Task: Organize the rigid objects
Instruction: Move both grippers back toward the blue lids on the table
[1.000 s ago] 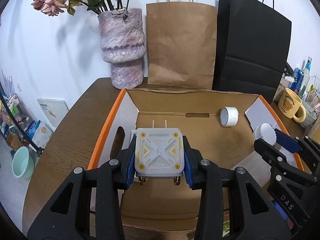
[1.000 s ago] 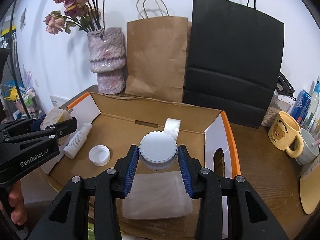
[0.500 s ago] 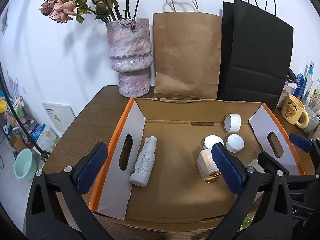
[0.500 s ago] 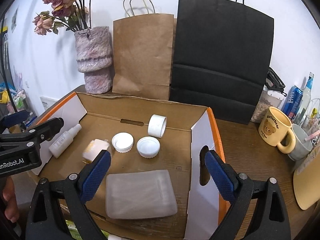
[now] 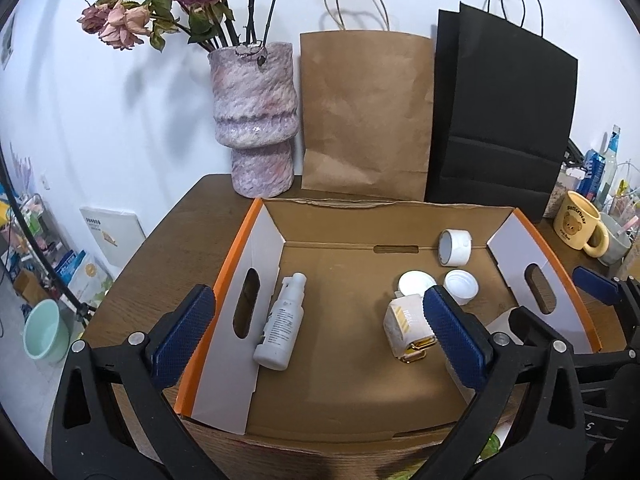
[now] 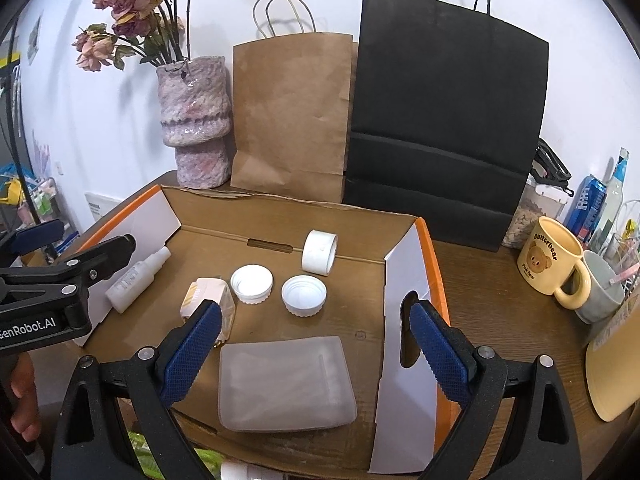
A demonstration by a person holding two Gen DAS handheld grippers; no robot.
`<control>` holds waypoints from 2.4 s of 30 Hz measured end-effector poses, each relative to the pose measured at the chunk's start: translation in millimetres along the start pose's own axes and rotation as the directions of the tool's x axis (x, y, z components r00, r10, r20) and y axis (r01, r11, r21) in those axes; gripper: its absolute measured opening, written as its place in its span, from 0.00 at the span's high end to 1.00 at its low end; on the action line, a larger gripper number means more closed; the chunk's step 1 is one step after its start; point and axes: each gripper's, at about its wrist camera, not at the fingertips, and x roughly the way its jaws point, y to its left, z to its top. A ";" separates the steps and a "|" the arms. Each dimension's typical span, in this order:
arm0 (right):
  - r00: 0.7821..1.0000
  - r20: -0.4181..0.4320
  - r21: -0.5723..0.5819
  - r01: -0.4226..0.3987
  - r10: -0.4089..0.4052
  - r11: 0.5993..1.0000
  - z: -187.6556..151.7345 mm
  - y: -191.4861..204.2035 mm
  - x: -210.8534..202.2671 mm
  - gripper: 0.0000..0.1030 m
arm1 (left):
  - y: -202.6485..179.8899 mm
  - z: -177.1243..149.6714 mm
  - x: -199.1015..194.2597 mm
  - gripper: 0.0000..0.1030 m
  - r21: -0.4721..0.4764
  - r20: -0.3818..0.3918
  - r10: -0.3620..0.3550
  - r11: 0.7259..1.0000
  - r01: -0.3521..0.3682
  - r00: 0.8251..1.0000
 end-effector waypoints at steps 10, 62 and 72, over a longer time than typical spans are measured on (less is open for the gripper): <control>1.000 0.023 -0.014 0.001 0.000 1.000 -6.1 0.5 -17.3 0.05 | -3.3 -5.4 -18.3 0.00 0.011 0.057 -0.002 1.000 0.001 0.998; 0.987 -0.133 -0.077 -0.103 0.092 0.992 -145.5 31.4 -115.5 0.05 | 0.1 -136.1 -117.8 0.00 0.061 0.006 -0.082 0.995 0.082 0.997; 0.980 -0.176 -0.089 -0.111 0.094 0.990 -148.6 37.5 -108.6 0.05 | 1.5 -141.2 -117.4 0.00 0.053 -0.007 -0.095 0.994 0.095 0.995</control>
